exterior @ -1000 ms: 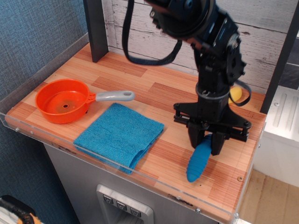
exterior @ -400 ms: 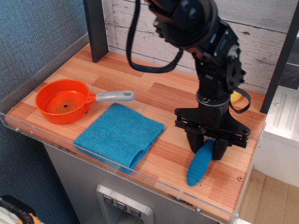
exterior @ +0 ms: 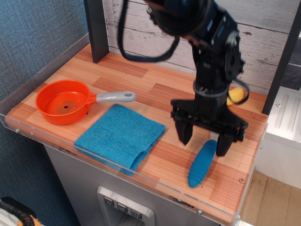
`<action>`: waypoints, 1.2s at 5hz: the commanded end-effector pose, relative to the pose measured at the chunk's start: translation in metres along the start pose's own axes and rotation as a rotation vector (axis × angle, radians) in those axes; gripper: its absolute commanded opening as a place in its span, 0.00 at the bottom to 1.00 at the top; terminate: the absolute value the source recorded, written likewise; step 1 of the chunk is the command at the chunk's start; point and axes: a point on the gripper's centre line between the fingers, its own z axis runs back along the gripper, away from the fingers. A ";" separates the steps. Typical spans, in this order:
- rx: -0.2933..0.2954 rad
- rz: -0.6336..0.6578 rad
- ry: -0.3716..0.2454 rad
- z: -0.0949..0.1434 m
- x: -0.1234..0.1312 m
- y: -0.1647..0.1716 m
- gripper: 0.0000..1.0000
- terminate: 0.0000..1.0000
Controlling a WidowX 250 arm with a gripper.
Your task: Put the spoon to the right of the napkin.
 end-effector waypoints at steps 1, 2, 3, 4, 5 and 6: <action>0.044 0.071 -0.187 0.081 0.027 0.030 1.00 0.00; 0.139 0.082 -0.109 0.090 0.025 0.070 1.00 0.00; 0.153 0.022 -0.050 0.091 0.022 0.113 1.00 0.00; 0.125 0.042 -0.021 0.094 0.017 0.151 1.00 0.00; 0.127 0.081 0.001 0.090 0.012 0.186 1.00 0.00; 0.111 -0.016 -0.009 0.088 0.012 0.196 1.00 0.00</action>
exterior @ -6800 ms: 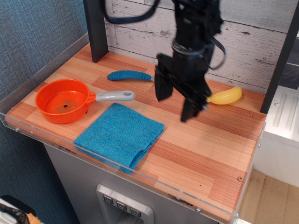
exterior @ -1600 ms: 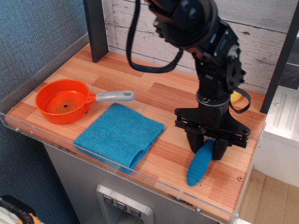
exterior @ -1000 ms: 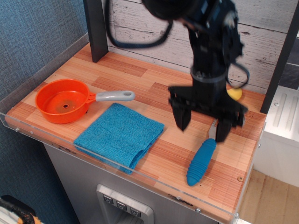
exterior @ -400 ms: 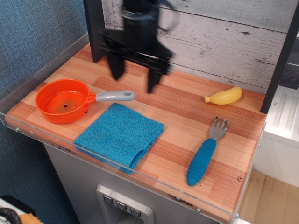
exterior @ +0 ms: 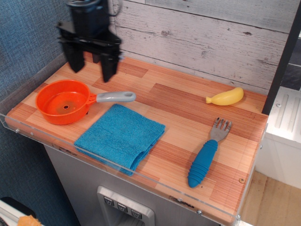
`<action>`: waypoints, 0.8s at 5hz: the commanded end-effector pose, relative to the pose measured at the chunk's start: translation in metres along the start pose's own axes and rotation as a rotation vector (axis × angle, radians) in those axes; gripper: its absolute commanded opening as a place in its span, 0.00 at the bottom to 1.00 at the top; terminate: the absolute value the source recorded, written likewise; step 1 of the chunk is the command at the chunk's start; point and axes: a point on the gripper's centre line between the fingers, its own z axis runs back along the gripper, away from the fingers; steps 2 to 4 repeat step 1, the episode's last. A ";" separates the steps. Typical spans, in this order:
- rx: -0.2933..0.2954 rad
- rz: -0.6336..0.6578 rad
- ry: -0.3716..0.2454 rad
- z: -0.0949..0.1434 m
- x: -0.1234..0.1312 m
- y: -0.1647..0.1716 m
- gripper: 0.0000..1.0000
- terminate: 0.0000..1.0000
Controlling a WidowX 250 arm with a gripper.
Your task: Put the spoon to the right of the napkin.
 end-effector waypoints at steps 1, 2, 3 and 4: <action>0.001 -0.087 -0.057 0.014 0.023 0.007 1.00 1.00; 0.001 -0.087 -0.057 0.014 0.023 0.007 1.00 1.00; 0.001 -0.087 -0.057 0.014 0.023 0.007 1.00 1.00; 0.001 -0.087 -0.057 0.014 0.023 0.007 1.00 1.00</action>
